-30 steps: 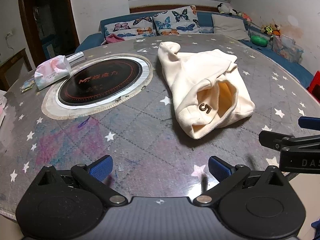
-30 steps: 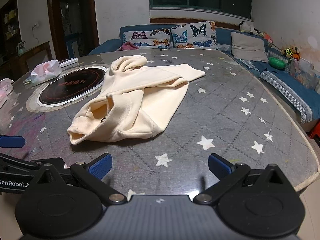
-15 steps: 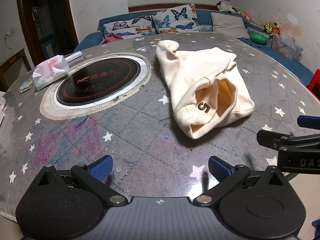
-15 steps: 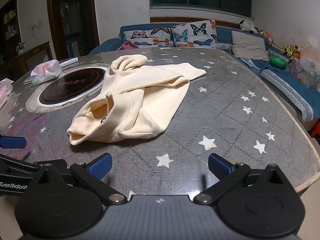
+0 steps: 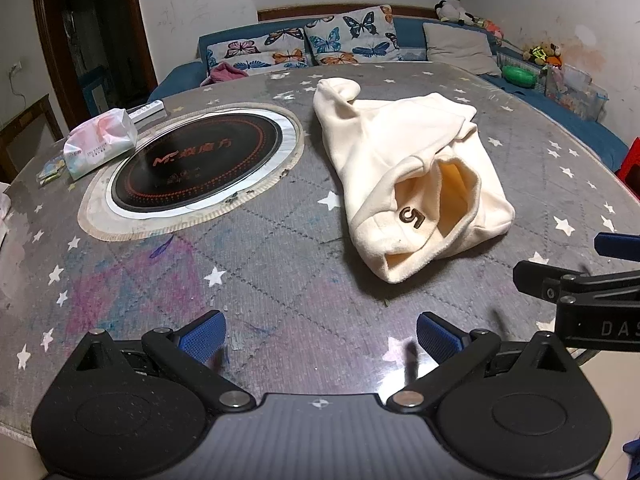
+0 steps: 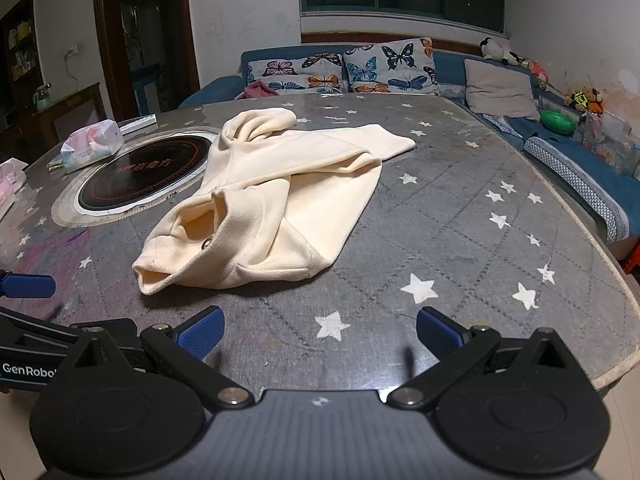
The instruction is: Fold clothes
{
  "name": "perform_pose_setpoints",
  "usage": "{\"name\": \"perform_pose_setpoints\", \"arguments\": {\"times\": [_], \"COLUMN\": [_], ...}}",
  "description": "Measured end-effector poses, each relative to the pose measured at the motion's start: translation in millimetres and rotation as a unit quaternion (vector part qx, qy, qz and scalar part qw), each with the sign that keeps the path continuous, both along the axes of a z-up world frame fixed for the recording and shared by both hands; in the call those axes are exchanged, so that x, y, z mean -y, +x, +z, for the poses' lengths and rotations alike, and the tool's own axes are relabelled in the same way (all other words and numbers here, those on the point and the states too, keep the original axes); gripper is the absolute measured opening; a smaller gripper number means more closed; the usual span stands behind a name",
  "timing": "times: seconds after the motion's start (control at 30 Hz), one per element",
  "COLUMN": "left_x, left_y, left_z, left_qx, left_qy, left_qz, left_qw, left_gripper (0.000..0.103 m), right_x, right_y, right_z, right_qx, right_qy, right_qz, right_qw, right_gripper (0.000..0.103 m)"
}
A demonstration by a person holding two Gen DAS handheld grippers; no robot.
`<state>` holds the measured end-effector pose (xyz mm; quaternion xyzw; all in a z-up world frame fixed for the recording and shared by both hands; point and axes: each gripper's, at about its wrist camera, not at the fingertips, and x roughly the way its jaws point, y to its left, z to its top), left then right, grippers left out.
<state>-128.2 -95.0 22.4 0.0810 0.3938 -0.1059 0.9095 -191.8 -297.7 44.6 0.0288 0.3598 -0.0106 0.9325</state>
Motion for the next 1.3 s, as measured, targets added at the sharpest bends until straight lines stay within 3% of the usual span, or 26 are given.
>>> {"name": "perform_pose_setpoints", "arguments": {"times": [0.8,1.1,1.3], "left_x": [-0.2,15.2,45.9], "left_y": [36.5,65.4,90.6], "left_z": [29.6,51.6,54.5], "left_qx": [0.03,0.063,0.065], "left_qy": [-0.018,-0.027,-0.016], "left_qz": [-0.014,-0.05,-0.095], "left_qw": [0.9993,0.9964,0.9932], "left_gripper": [0.103,0.102,0.09], "right_x": [7.6,15.6,33.1], "right_y": [36.1,60.2,72.0], "right_z": [21.2,25.0,22.0], "right_qx": [0.021,0.023,0.017], "right_qy": [0.006,-0.005,-0.002], "right_qz": [0.021,0.025,0.004], "right_qw": [1.0,0.999,1.0], "right_gripper": [0.103,0.102,0.101]}}
